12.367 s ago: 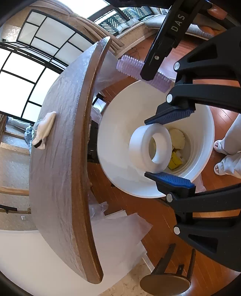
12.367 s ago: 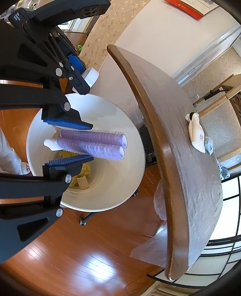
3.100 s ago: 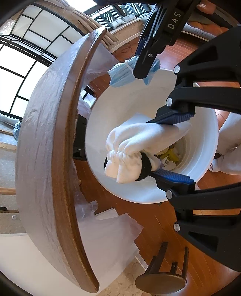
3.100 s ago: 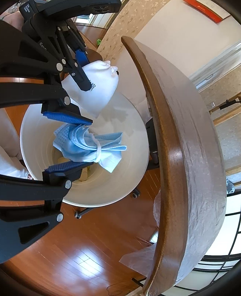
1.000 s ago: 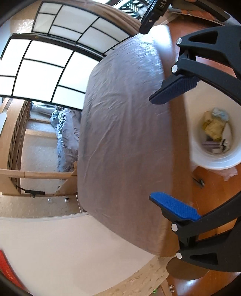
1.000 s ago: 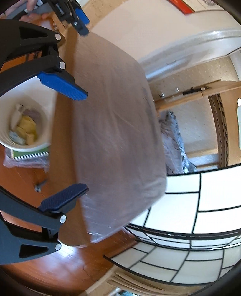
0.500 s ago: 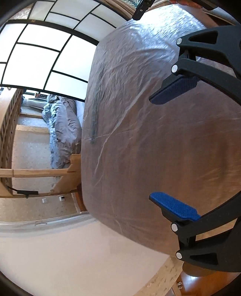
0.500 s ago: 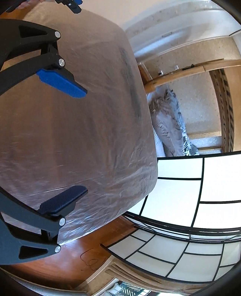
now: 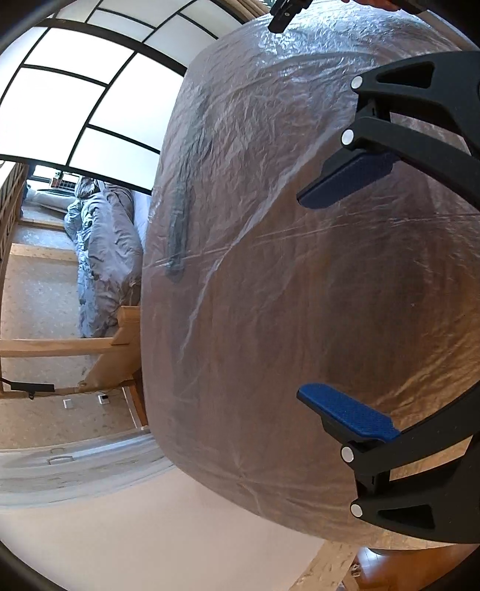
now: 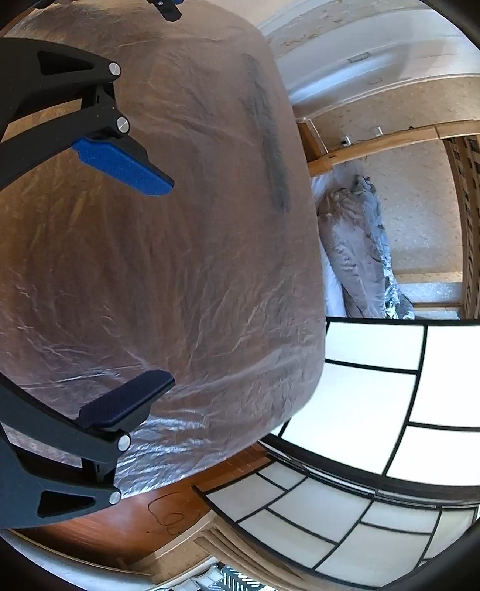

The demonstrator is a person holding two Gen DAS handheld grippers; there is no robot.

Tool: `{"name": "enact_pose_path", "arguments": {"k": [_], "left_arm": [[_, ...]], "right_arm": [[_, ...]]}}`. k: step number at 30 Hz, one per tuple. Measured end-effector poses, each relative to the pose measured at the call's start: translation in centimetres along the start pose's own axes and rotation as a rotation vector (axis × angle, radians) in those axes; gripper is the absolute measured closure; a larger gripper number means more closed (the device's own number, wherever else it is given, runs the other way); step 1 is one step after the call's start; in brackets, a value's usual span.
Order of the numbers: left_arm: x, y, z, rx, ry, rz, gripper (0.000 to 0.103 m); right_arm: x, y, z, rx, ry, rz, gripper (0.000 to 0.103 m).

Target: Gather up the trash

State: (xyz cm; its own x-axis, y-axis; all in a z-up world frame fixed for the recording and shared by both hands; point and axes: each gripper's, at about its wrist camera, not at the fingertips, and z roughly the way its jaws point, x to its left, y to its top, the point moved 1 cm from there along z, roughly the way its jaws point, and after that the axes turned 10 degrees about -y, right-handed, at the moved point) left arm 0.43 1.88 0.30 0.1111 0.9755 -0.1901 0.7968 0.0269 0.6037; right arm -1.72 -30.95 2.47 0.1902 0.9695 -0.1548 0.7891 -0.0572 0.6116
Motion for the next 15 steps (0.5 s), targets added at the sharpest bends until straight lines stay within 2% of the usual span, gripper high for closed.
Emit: {"name": "enact_pose_path", "arguments": {"k": [5, 10, 12, 15], "left_arm": [[0.0, -0.2, 0.4, 0.019, 0.013, 0.000, 0.006], [-0.2, -0.1, 1.0, 0.039, 0.031, 0.009, 0.002], [-0.1, -0.1, 1.0, 0.039, 0.030, 0.008, 0.001], [-0.1, -0.2, 0.9, 0.040, 0.030, 0.009, 0.001]], "right_arm": [[-0.5, -0.3, 0.8, 0.024, -0.005, 0.003, 0.009], [-0.5, -0.4, 1.3, 0.031, -0.013, -0.001, 0.008], [-0.3, -0.5, 1.5, 0.039, -0.013, -0.010, 0.004], [-0.1, -0.6, 1.6, 0.041, -0.024, -0.018, 0.004]]}}
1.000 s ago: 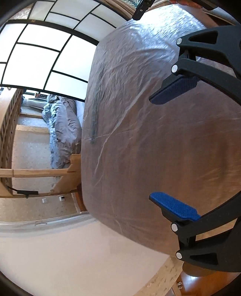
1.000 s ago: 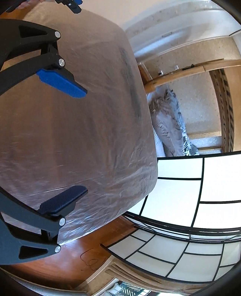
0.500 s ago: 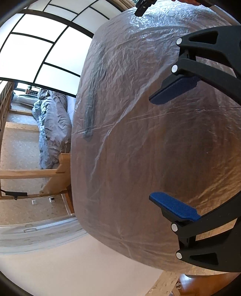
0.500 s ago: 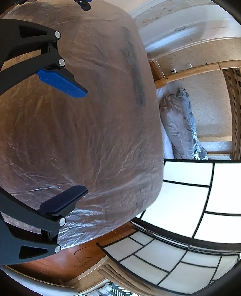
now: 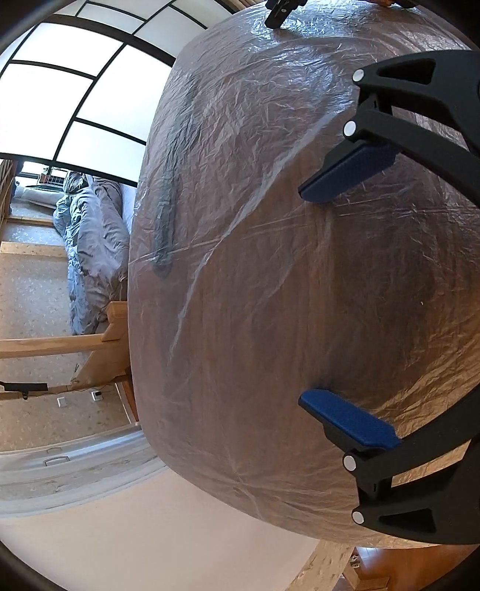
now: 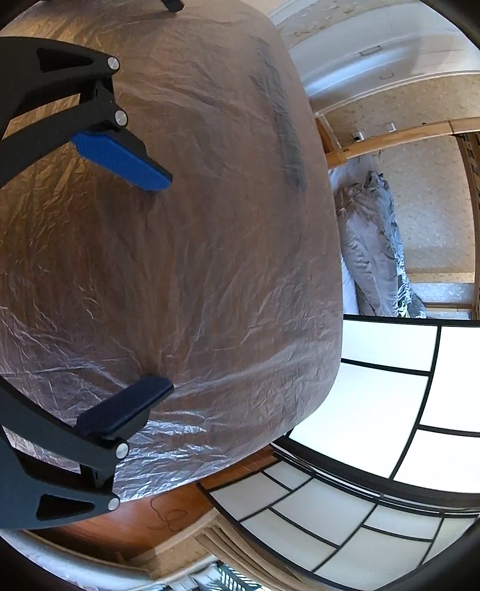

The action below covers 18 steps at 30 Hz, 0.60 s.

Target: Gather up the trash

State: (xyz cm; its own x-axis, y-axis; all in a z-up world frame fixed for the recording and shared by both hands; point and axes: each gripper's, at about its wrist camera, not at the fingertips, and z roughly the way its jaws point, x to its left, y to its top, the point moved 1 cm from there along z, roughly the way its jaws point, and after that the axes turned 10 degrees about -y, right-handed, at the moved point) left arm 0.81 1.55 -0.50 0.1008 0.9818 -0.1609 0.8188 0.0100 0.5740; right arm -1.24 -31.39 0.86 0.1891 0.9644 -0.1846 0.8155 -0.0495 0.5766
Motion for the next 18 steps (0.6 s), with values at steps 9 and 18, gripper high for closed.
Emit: {"name": "enact_pose_path", "arguments": {"k": [9, 18], "left_arm": [[-0.04, 0.03, -0.02, 0.000, 0.000, -0.002, 0.001], [-0.14, 0.01, -0.01, 0.000, 0.001, -0.003, 0.001]], "right_arm": [[0.10, -0.03, 0.06, 0.001, -0.005, -0.001, 0.004], [0.13, -0.05, 0.05, 0.001, -0.005, 0.000, 0.004]]}}
